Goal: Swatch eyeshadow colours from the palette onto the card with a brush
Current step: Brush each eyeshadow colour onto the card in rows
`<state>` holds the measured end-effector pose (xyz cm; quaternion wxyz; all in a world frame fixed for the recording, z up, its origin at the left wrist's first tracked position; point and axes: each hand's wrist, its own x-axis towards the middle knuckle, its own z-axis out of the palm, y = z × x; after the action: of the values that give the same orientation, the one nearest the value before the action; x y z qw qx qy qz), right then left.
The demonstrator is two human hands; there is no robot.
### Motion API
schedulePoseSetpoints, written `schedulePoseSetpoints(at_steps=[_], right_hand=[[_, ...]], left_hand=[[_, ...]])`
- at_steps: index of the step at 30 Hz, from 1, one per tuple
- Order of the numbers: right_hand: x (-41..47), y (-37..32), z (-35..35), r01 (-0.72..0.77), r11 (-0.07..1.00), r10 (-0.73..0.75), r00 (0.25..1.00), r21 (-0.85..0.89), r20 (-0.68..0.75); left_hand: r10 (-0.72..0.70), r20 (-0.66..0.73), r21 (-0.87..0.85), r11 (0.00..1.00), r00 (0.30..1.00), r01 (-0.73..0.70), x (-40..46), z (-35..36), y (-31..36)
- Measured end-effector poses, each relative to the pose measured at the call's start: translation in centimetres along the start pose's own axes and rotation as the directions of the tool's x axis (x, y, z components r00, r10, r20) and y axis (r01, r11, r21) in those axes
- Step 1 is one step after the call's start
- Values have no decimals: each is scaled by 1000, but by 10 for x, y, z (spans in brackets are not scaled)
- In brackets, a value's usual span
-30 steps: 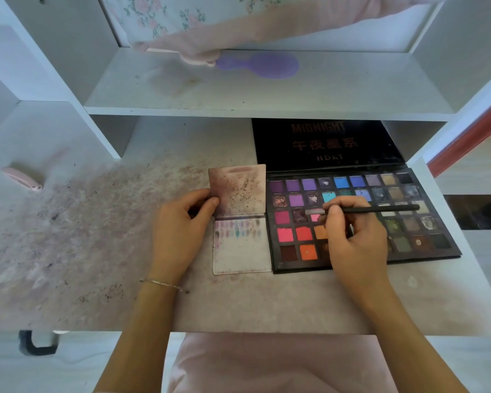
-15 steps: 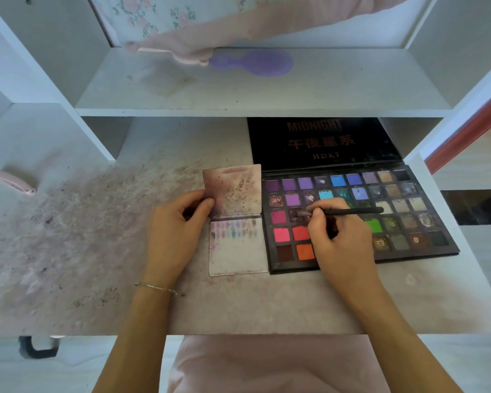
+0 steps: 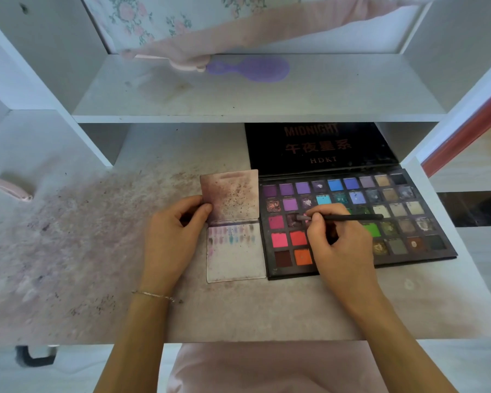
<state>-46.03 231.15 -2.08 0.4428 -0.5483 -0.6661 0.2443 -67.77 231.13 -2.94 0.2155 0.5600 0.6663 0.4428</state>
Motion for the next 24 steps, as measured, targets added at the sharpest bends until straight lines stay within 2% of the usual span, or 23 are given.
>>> schedulePoseSetpoints(at_steps=[4, 7, 12, 19, 24], right_hand=[[0, -2, -2, -21, 993, 28, 998, 115, -61], [-2, -7, -3, -7, 987, 16, 999, 164, -52], [-3, -19, 6, -15, 971, 6, 999, 239, 41], [-7, -36, 33, -18, 973, -41, 969, 232, 245], [-14, -39, 47, 8, 981, -71, 945, 193, 320]], left_hand=[[7, -5, -8, 1000, 1000, -8, 0, 0, 1], [8, -4, -16, 1000, 1000, -8, 0, 0, 1], [-9, 2, -5, 1000, 1000, 9, 1, 0, 0], [-15, 17, 0, 1000, 1000, 15, 0, -1, 4], [-18, 21, 2, 1000, 1000, 18, 0, -2, 4]])
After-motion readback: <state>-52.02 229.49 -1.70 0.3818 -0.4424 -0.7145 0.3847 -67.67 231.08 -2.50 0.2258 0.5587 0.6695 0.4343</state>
